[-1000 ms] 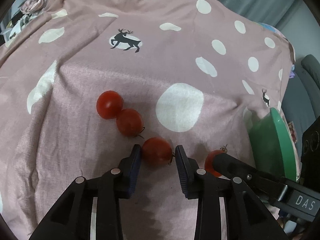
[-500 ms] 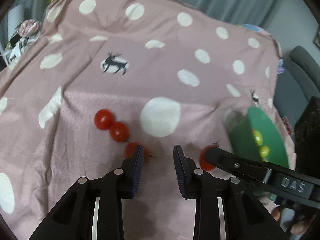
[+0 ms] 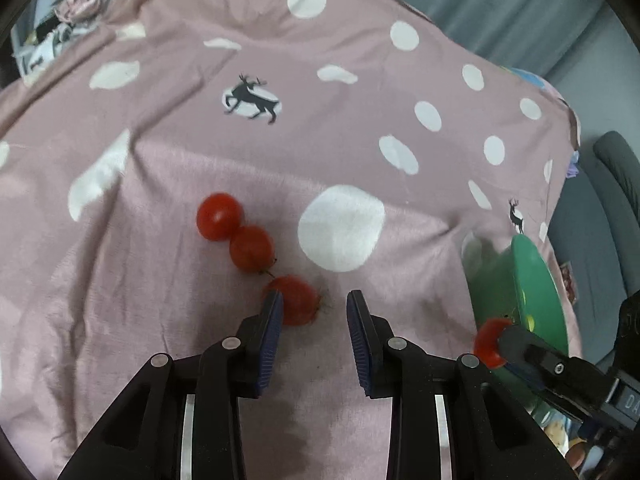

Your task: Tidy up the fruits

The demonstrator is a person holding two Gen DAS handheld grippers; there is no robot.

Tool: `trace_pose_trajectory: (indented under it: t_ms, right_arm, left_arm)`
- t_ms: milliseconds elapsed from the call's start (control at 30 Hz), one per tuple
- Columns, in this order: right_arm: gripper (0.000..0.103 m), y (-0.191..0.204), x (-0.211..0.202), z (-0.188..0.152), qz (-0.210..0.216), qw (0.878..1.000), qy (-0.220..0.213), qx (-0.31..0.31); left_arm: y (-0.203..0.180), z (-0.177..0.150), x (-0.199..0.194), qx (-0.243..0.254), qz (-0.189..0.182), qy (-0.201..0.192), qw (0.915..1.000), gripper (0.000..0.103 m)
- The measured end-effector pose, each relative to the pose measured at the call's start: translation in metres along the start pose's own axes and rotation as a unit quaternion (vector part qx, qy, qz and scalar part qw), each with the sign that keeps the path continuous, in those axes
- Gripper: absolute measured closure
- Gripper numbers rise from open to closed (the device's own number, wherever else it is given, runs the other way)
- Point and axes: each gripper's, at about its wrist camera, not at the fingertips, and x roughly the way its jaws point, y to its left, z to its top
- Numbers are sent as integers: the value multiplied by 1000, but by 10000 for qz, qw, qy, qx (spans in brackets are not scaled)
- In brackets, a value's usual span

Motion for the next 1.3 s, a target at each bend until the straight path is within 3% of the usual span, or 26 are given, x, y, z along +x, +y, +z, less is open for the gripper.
trace_pose_trajectory:
  t_ms: [100,233,333,500,767,967,1133,1300]
  right_arm:
    - [76,0,-1,2,-2,10000,-14,1]
    - [76,-2,-2,0,37,10000,0,23]
    - [76,-2,-3,-1,30,10000,22,12]
    - [75,-5,-10,-1,-18,10000,-5,11]
    - [75,-7,-8,-3,64,9999,94,52]
    - [78,-9,-9,-3,123,9999,97,65]
    - [87,-8,-4,-4,67,9999,152,-26]
    - [81,-1,8,-7,14,9994,338,-114]
  left_arm:
    - [-6,-3,10,177,39,204,9996,72]
    - [-2,-4,20,41,306,185,9994,86]
    - [1,-1,16,-136,86,43,9999,86]
    - [2,0,21,-135,392,32,9991,86]
    - [6,6,22,-359,463,66,9983,85]
    - [11,14,25,-668,86,156,9976,66]
    - [14,22,30,-812,60,97,9966,65]
    - [12,29,33,-694,435,-30,9966,65]
